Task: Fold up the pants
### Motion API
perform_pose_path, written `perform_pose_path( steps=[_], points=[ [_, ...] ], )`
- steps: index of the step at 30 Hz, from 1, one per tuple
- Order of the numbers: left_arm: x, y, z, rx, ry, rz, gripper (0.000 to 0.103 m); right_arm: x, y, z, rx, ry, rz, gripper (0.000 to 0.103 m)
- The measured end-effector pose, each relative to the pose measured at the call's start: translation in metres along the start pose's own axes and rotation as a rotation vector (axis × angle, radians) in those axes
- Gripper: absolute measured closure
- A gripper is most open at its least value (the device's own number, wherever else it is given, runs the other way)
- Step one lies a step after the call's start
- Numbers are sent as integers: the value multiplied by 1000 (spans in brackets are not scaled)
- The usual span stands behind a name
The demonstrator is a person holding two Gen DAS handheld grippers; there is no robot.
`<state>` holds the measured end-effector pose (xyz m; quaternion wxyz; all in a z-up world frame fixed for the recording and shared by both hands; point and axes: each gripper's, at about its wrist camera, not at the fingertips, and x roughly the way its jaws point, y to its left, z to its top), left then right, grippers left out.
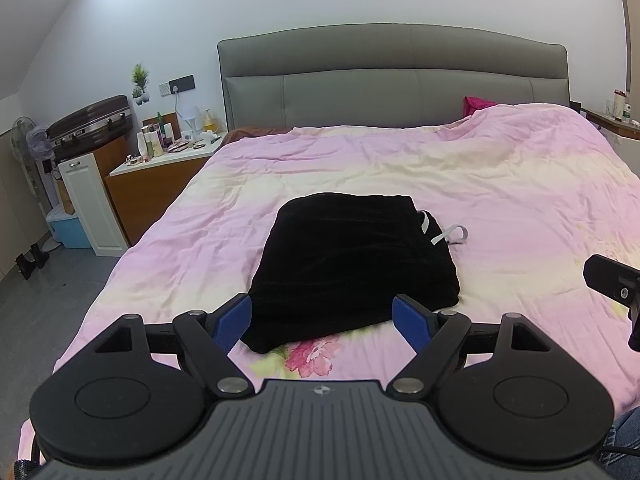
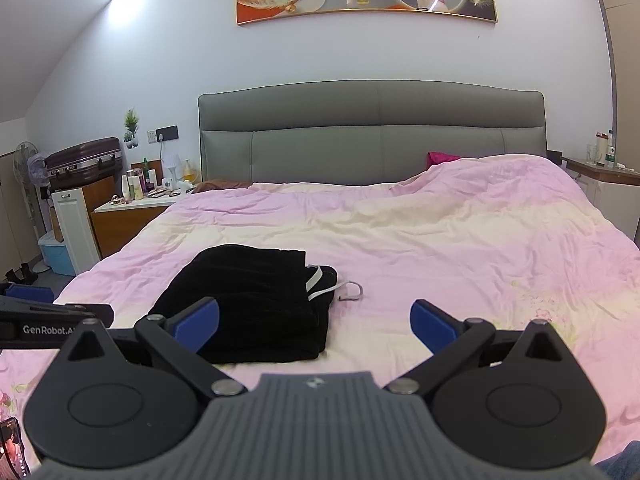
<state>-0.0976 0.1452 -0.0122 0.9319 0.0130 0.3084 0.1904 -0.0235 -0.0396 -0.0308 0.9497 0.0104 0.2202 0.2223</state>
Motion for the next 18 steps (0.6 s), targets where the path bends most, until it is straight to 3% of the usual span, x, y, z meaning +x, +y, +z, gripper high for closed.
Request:
perform_pose_path(
  steps=[18],
  points=[
    [-7,1,1,8,-18,2,9,-5,0,3,3,-9,6,5]
  ],
)
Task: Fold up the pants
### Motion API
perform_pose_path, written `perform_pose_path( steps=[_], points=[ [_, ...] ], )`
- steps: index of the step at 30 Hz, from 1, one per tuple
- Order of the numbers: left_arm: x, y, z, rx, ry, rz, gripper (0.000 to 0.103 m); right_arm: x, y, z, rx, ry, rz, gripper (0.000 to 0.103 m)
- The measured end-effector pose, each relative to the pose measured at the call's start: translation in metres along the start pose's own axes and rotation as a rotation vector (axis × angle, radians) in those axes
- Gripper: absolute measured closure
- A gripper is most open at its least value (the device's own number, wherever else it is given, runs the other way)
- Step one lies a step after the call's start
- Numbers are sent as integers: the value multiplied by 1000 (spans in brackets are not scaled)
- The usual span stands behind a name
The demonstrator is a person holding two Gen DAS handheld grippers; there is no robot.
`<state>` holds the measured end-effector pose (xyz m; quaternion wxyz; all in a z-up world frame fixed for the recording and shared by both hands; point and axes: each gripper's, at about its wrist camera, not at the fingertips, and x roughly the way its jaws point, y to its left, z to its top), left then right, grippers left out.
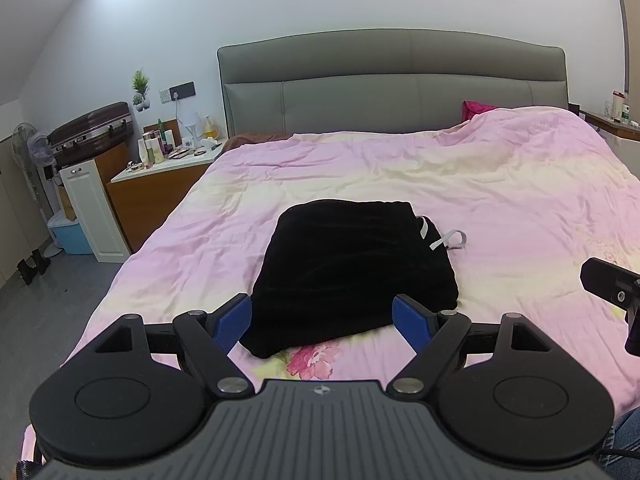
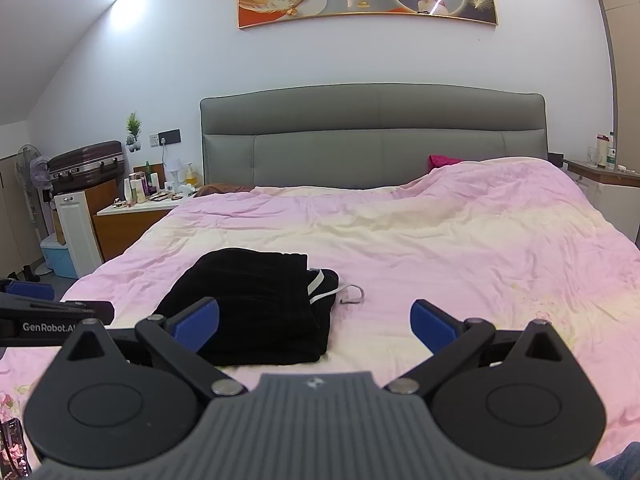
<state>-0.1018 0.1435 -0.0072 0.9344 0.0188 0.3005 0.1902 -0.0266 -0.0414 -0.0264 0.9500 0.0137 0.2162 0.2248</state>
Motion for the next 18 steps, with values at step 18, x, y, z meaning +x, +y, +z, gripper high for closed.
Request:
perform_pose_path(
  steps=[18],
  points=[
    [-2,0,3,5,-9,0,9,2,-2,1,3,13,13,5]
  ],
)
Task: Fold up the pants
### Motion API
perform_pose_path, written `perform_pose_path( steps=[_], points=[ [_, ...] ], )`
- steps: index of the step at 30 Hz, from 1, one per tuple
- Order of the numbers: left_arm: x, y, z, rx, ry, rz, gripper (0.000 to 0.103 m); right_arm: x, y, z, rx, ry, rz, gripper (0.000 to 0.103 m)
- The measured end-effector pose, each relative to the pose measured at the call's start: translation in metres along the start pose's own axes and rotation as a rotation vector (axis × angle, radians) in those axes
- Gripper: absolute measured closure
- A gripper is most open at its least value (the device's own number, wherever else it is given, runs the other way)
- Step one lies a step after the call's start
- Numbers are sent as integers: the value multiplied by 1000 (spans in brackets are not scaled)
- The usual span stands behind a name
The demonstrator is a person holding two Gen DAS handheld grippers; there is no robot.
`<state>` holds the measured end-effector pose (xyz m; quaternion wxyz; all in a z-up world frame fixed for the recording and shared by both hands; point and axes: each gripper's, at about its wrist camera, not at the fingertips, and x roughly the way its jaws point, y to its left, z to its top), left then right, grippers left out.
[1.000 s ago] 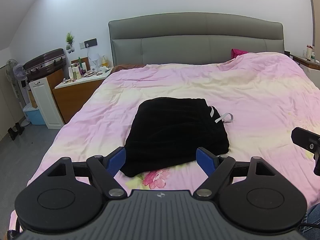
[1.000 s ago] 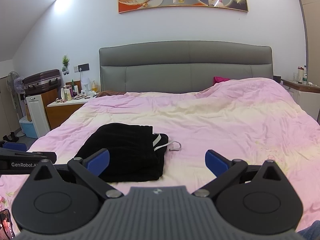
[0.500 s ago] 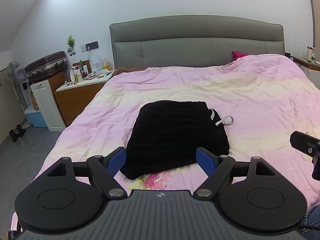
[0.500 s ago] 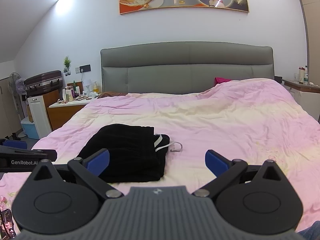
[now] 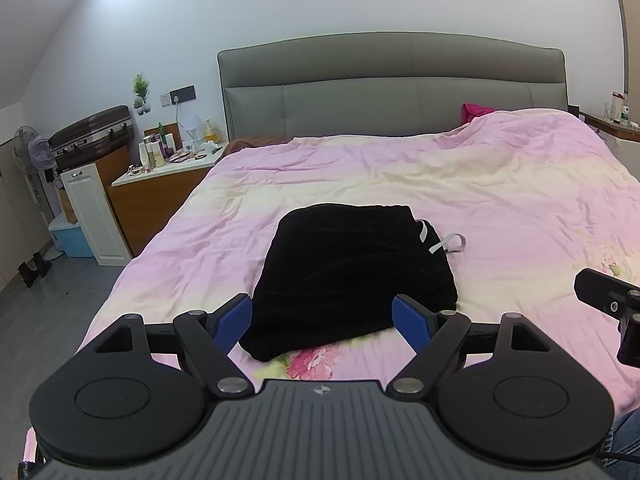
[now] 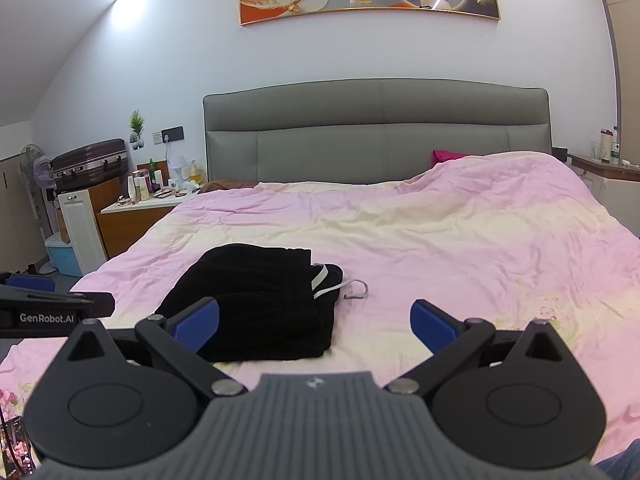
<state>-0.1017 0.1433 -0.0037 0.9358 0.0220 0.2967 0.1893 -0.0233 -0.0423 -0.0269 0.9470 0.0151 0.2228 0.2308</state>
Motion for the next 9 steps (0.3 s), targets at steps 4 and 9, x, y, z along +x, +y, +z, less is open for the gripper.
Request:
perform_pose_path(
  steps=[4,9],
  points=[
    [-1,-1,-1,3,-2,-5,9,1,-1,-1,7,4,1,5],
    [-1,-1,-1,0,-2,-7,9,3,-2,-2,16,12,2,5]
  ],
)
